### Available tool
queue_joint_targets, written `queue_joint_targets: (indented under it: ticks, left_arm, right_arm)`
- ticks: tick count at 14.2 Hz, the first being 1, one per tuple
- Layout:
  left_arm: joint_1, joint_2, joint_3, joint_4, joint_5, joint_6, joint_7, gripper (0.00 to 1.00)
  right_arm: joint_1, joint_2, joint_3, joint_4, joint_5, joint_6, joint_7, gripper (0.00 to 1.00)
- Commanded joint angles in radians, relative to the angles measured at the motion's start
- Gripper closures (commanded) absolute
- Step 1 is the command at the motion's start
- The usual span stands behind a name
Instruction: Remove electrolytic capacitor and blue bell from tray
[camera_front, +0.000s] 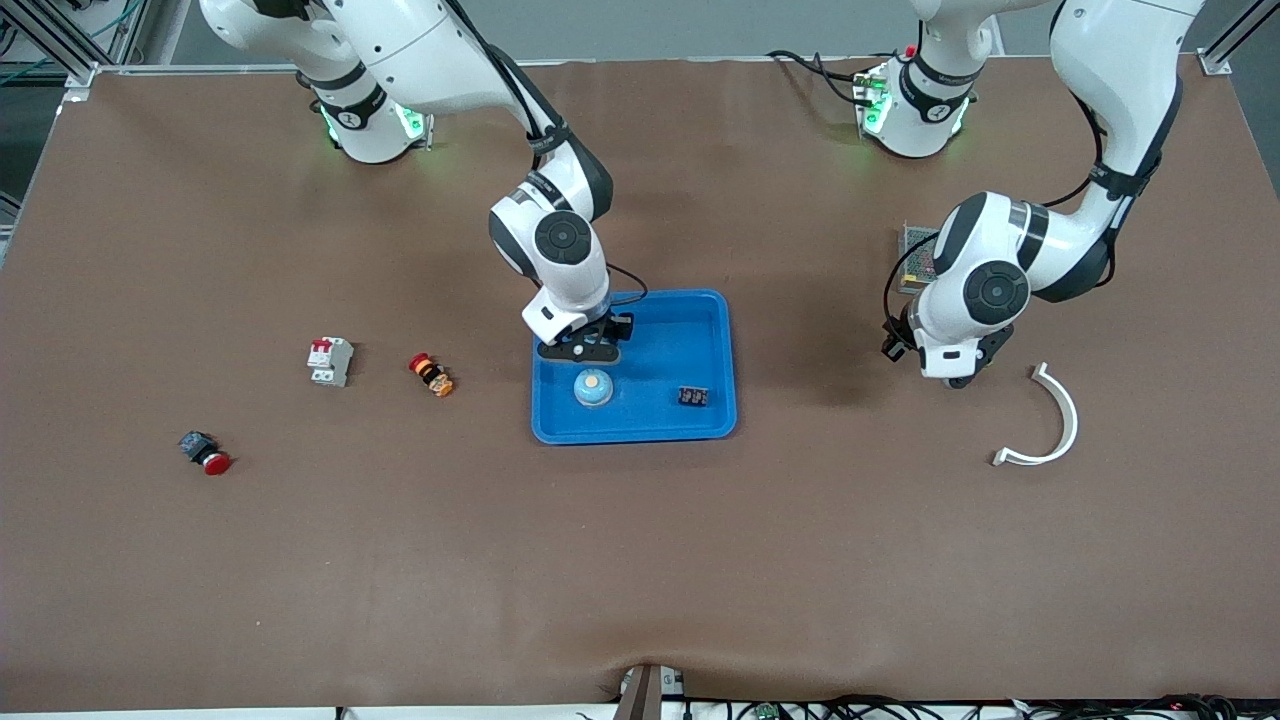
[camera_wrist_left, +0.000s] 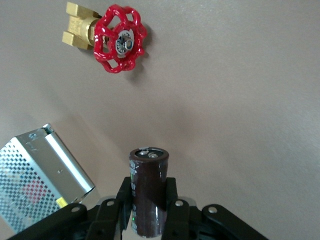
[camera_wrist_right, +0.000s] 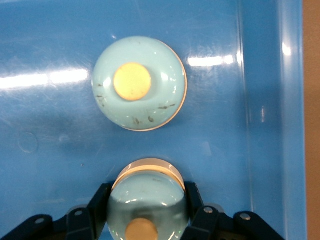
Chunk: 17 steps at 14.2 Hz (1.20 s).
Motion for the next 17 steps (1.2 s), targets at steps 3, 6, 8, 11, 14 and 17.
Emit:
queue_joint_targets:
  ticks: [3, 6, 8, 11, 14, 17]
  left_arm:
    - [0.025, 0.012, -0.008, -0.055, -0.024, 0.100, 0.000, 1.00]
    - [0.044, 0.045, -0.008, -0.063, -0.025, 0.146, -0.005, 1.00]
    - [0.044, 0.054, -0.005, -0.066, -0.024, 0.148, -0.011, 1.00]
    - [0.044, 0.054, -0.002, -0.066, -0.021, 0.145, -0.026, 1.00]
    - [0.044, 0.048, 0.003, -0.063, -0.009, 0.135, -0.031, 1.00]
    - [0.044, 0.046, 0.006, -0.058, -0.007, 0.132, -0.028, 1.00]
  right_arm:
    - [0.007, -0.018, -0.010, 0.008, -0.009, -0.014, 0.008, 0.45]
    - [-0.003, -0.059, -0.011, 0.046, -0.009, -0.137, 0.006, 0.45]
    - [-0.015, -0.094, -0.014, 0.080, -0.009, -0.252, -0.003, 0.44]
    - [-0.064, -0.159, -0.014, 0.103, -0.009, -0.365, -0.102, 0.44]
    - [-0.145, -0.232, -0.013, 0.103, -0.006, -0.457, -0.258, 0.44]
    - [-0.238, -0.291, -0.013, 0.103, -0.006, -0.534, -0.436, 0.44]
